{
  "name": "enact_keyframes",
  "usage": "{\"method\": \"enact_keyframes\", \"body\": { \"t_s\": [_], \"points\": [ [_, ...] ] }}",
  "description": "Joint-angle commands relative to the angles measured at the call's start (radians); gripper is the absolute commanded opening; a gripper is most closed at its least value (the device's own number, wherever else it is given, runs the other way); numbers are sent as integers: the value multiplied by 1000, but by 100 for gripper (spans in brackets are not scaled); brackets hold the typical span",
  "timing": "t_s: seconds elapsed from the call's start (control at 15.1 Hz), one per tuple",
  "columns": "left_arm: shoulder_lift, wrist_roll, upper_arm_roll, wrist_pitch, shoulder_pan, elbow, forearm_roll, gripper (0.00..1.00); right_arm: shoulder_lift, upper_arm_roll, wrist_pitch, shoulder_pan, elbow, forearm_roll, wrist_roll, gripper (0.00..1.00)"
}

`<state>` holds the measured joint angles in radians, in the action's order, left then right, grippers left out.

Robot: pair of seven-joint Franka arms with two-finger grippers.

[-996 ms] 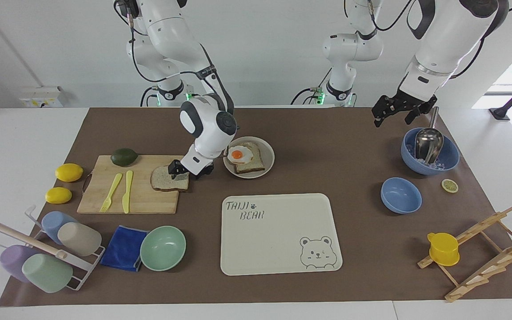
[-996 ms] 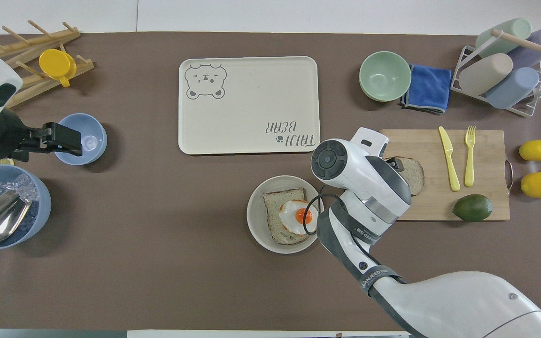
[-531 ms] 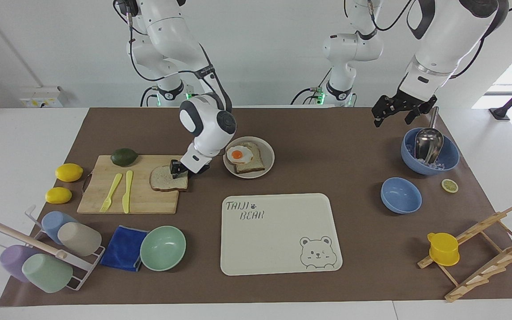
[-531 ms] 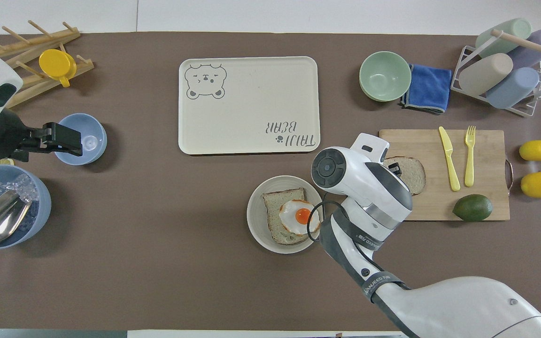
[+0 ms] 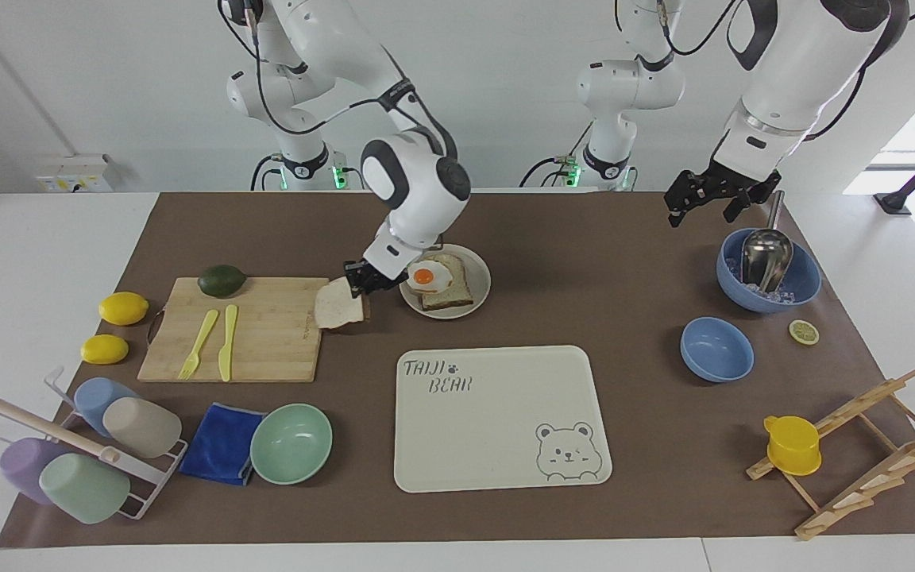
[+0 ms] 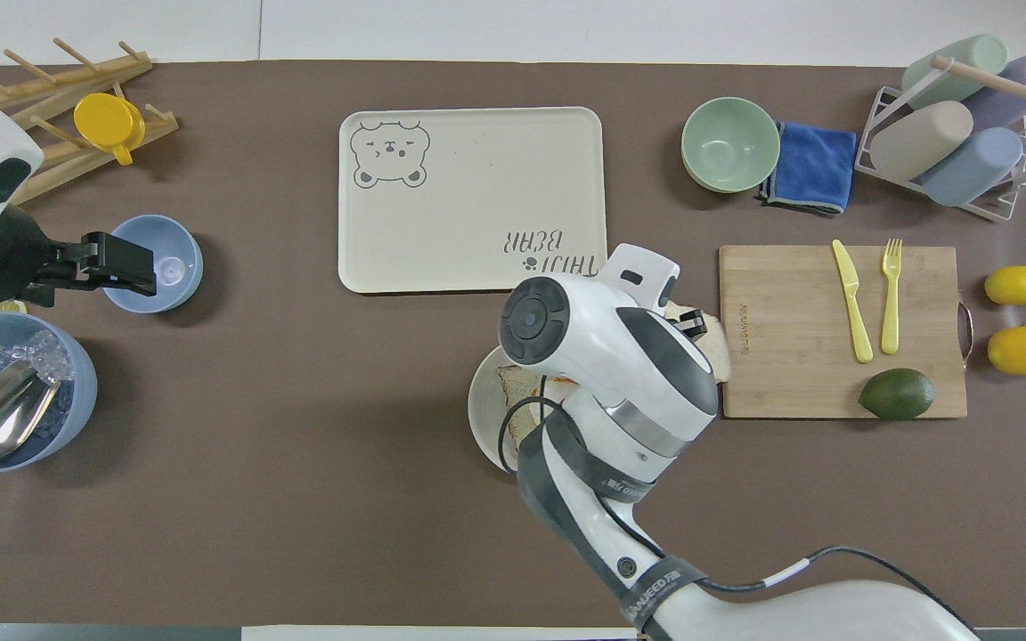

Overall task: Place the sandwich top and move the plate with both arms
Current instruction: 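Carry the bread slice over the plate and lower it onto the egg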

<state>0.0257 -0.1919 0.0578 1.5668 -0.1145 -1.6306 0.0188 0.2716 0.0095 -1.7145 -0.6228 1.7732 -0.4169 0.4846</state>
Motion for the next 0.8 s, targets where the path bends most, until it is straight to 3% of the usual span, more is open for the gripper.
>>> {"method": "enact_keyframes", "body": {
  "t_s": [0.0, 0.4, 0.73],
  "points": [
    [31, 2, 5, 7, 6, -34, -17, 100, 29, 6, 79, -60, -115, 36, 19, 0],
    [31, 2, 5, 7, 6, -34, -17, 100, 69, 6, 67, -196, -61, 7, 144, 0],
    [31, 2, 5, 7, 6, -34, -17, 100, 89, 10, 7, -210, -57, 6, 187, 0]
  ]
}}
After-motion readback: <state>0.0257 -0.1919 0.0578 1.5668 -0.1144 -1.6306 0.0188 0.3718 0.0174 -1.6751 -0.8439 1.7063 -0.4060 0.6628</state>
